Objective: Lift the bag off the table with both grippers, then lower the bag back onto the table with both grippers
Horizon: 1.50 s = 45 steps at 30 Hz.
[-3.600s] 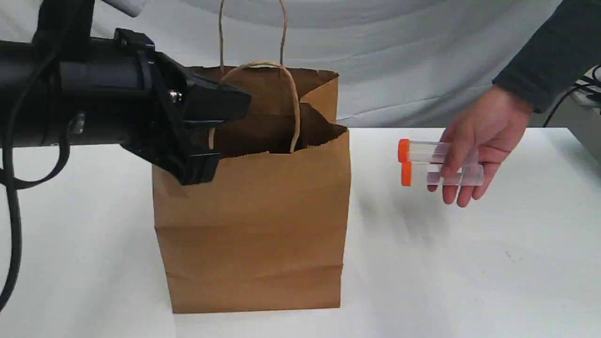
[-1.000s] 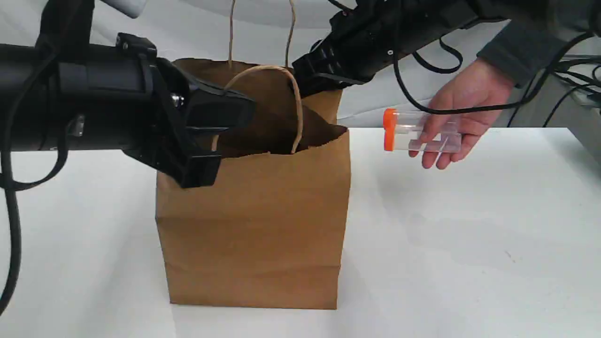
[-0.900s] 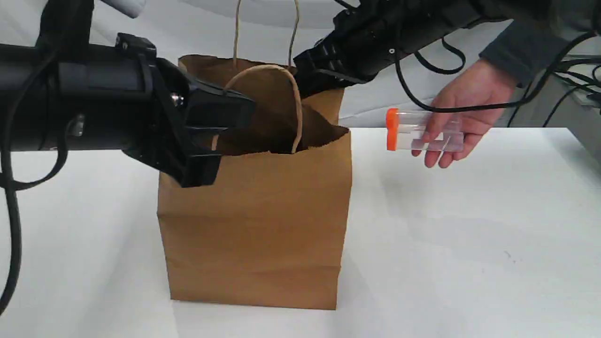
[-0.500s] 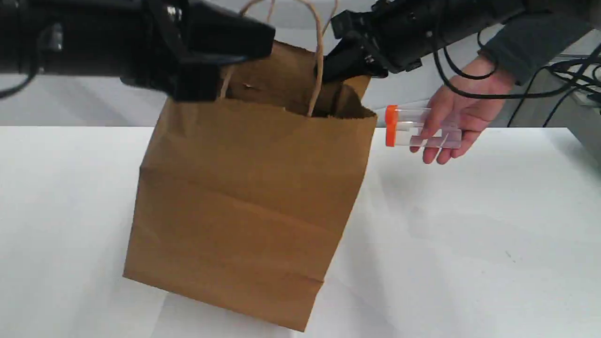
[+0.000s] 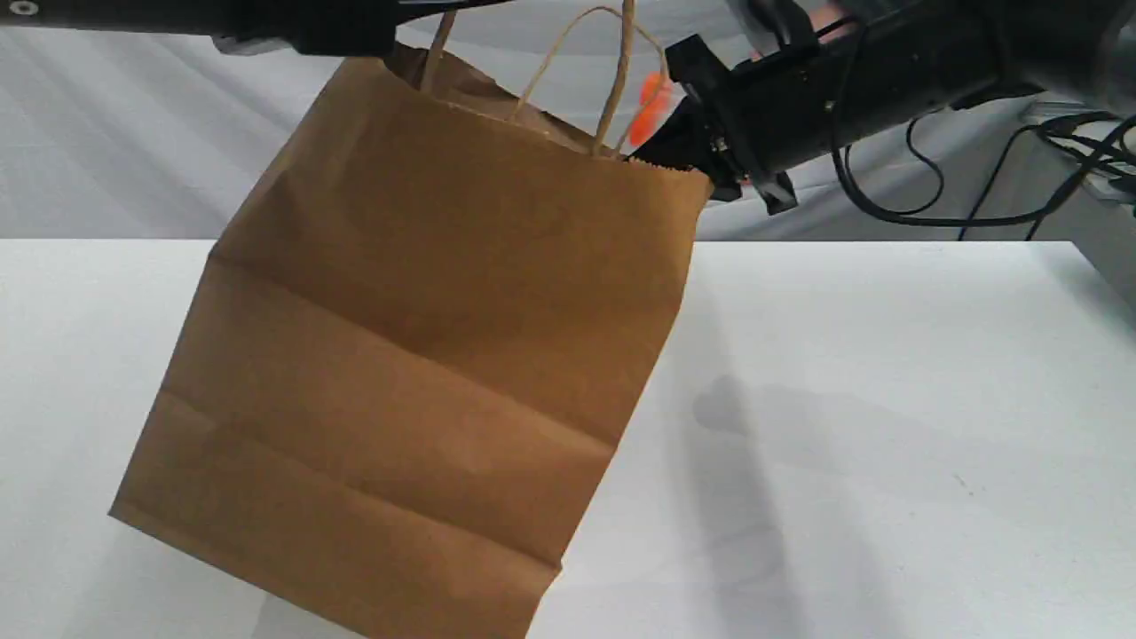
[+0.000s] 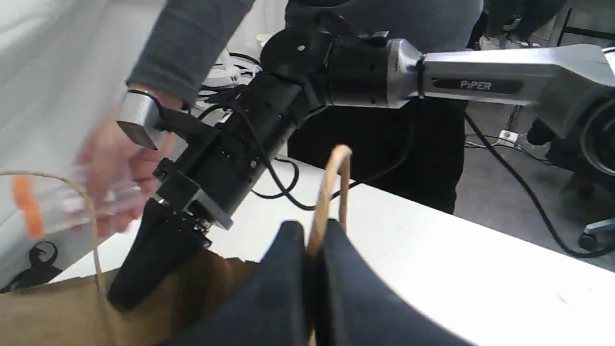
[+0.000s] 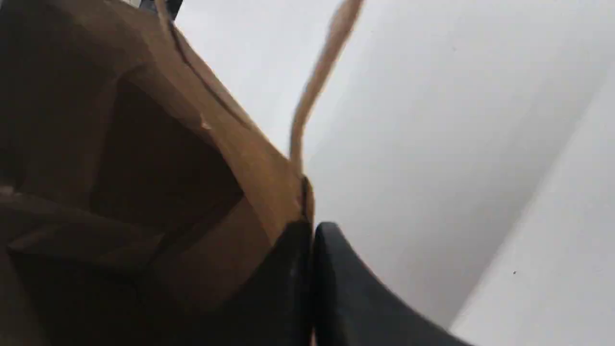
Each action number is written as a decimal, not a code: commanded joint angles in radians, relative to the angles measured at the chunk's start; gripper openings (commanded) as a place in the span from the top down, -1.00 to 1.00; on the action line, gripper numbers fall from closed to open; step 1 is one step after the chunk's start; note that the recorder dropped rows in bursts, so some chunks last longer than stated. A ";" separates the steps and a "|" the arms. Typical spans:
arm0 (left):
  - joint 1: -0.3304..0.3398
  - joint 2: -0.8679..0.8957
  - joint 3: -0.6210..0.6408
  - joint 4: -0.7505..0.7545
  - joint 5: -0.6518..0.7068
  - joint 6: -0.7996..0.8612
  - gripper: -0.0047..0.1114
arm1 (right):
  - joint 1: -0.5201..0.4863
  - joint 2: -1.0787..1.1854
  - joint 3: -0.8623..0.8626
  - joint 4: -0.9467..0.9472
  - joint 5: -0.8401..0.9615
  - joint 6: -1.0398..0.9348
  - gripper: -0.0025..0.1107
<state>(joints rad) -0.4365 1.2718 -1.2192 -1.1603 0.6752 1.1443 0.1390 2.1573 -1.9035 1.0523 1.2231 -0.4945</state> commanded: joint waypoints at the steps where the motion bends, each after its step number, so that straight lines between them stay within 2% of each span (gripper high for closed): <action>1: -0.007 -0.002 -0.007 -0.015 0.008 -0.018 0.92 | 0.002 0.010 -0.006 0.016 -0.002 0.004 0.96; 26: -0.007 -0.002 -0.007 -0.016 0.003 -0.011 0.92 | 0.000 0.013 -0.006 -0.005 -0.002 -0.002 0.96; 32: -0.007 -0.011 -0.003 0.076 0.009 -0.002 0.92 | 0.000 -0.009 -0.006 0.001 -0.002 -0.002 0.96; 36: -0.007 -0.013 0.035 0.033 -0.001 0.011 0.92 | 0.000 -0.052 -0.006 -0.017 -0.002 -0.014 0.96; 39: -0.007 -0.015 0.079 -0.009 -0.057 0.044 0.92 | 0.000 -0.091 -0.006 -0.038 -0.002 -0.020 0.96; 45: -0.007 -0.022 0.180 -0.264 -0.084 0.257 0.92 | 0.002 -0.152 -0.006 -0.101 -0.002 -0.020 0.96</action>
<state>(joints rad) -0.4365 1.2600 -1.0614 -1.3259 0.6074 1.3281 0.1413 2.0308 -1.9035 0.9589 1.2244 -0.5093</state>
